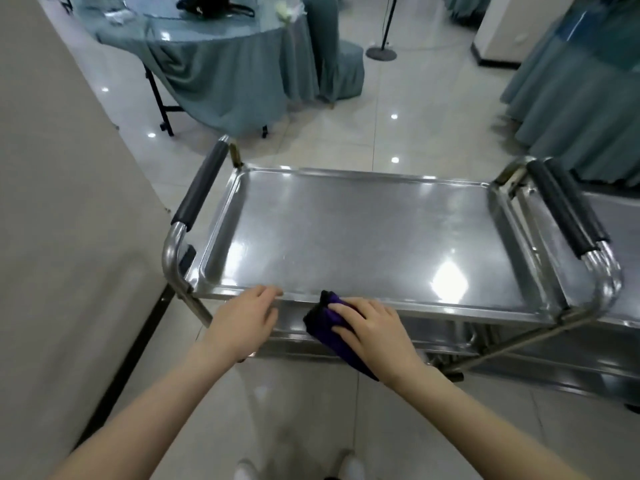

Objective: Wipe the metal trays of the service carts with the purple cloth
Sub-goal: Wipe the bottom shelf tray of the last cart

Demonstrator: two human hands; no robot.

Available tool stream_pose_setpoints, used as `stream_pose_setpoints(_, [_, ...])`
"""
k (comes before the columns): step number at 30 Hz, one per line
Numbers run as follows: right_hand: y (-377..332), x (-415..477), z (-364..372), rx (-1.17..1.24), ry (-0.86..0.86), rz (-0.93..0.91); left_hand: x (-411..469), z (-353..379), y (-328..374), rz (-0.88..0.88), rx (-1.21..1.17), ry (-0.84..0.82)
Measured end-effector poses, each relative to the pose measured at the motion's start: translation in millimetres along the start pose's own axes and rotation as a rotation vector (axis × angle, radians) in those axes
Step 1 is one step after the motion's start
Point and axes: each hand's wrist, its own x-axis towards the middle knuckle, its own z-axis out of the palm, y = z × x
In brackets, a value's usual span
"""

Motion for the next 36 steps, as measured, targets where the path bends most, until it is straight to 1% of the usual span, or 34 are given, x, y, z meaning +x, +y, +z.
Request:
stream_pose_setpoints(4, [51, 18, -35, -0.05, 0.016, 0.076, 42, -6, 42, 0.024, 0.0, 0.007])
stream_pose_setpoints(8, [96, 43, -53, -0.108, -0.036, 0.164, 82, 5, 71, -0.011, -0.033, -0.028])
stream_pose_setpoints(11, [124, 70, -54, -0.131, -0.071, 0.197, 112, 16, 82, 0.019, -0.016, -0.049])
stream_pose_setpoints(14, [148, 105, -45, -0.112, -0.083, 0.223, 145, 28, 84, 0.073, 0.015, -0.044])
stream_pose_setpoints(20, [185, 183, -4, -0.062, -0.013, 0.238, 232, 53, 78, 0.126, 0.017, -0.072])
stream_pose_setpoints(22, [198, 203, 10, -0.053, -0.026, 0.223, 258, 63, 74, 0.128, 0.017, -0.091])
stream_pose_setpoints(24, [212, 217, 22, -0.055, -0.078, 0.239, 278, 72, 68, 0.121, 0.023, -0.109])
stream_pose_setpoints(28, [234, 225, 42, -0.077, -0.23, 0.256, 309, 84, 62, 0.131, 0.027, -0.088])
stream_pose_setpoints(29, [236, 225, 46, -0.081, -0.237, 0.263, 313, 86, 64, 0.157, 0.026, -0.082])
stream_pose_setpoints(32, [243, 219, 53, -0.071, -0.158, 0.347, 323, 93, 70, 0.329, 0.047, -0.077])
stream_pose_setpoints(34, [250, 209, 56, -0.088, -0.135, 0.396, 326, 105, 75, 0.396, 0.102, -0.149])
stream_pose_setpoints(36, [261, 202, 60, -0.074, -0.173, 0.397, 327, 119, 78, 0.378, 0.158, -0.254])
